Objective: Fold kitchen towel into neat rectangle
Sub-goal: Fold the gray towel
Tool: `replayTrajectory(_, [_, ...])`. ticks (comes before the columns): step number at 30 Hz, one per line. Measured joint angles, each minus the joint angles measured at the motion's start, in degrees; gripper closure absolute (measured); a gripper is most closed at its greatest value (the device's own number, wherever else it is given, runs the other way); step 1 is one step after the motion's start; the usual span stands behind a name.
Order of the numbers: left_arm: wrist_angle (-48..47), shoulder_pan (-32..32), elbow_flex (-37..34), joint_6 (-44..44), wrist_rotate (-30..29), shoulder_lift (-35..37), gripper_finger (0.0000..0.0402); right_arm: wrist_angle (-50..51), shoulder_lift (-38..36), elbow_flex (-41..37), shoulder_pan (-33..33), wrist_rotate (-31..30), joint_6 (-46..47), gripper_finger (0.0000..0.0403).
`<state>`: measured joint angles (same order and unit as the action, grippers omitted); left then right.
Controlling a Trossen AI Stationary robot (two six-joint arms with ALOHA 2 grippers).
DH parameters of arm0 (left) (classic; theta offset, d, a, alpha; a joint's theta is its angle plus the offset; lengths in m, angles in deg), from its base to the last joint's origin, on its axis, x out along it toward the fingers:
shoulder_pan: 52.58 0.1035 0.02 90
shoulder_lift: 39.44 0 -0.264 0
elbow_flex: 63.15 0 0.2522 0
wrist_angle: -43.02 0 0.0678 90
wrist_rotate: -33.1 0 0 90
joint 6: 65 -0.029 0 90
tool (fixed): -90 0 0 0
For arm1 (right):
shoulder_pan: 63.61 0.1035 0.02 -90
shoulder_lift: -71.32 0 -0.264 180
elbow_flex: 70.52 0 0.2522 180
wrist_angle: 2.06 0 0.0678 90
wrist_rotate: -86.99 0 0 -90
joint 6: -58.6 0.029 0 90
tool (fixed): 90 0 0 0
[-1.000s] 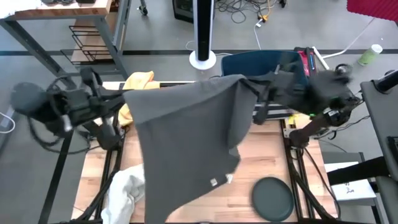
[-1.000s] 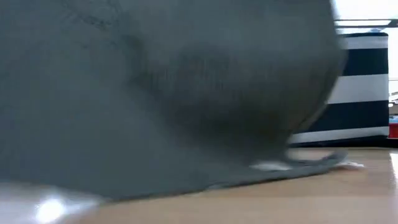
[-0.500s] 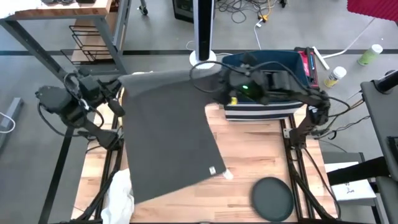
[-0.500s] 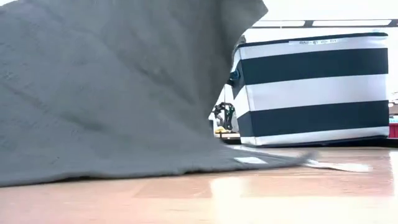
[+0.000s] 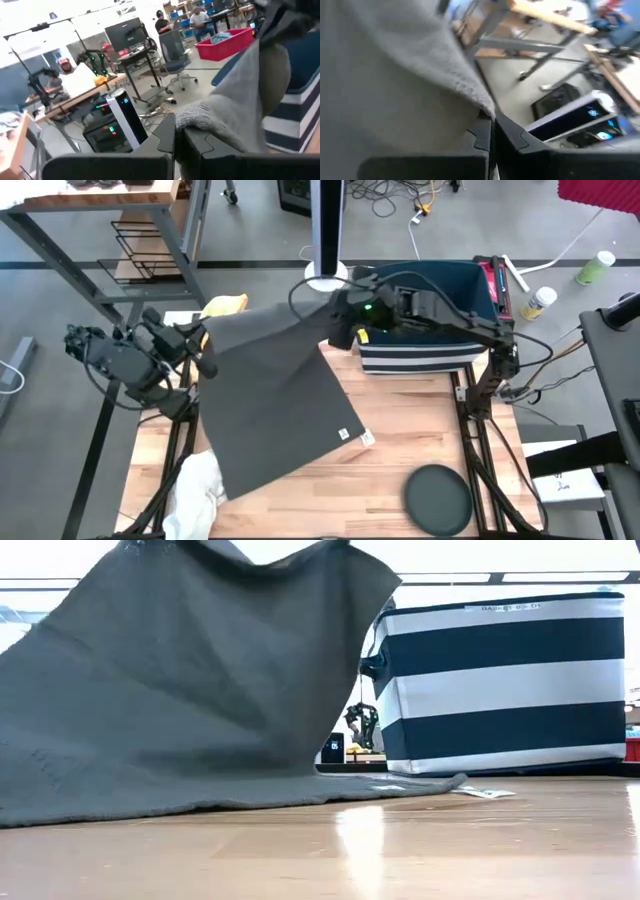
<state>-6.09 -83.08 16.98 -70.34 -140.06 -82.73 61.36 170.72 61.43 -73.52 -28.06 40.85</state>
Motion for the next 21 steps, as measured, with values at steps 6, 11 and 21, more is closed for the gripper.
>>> replayTrajectory(6, [0.2,1.2,2.3,-2.0,1.7,5.7,0.0401,-3.9,0.2,-6.2,-2.9,3.5,-7.4,0.0403])
replayTrajectory(11, [-3.1,2.4,3.2,-1.1,5.2,9.1,0.0401,-11.9,0.0,-9.8,-6.0,13.2,-7.8,0.0403])
replayTrajectory(21, [-31.9,2.5,-2.7,33.6,30.6,9.0,0.0401,-12.3,-0.1,-23.4,-1.2,25.5,-7.3,0.0403])
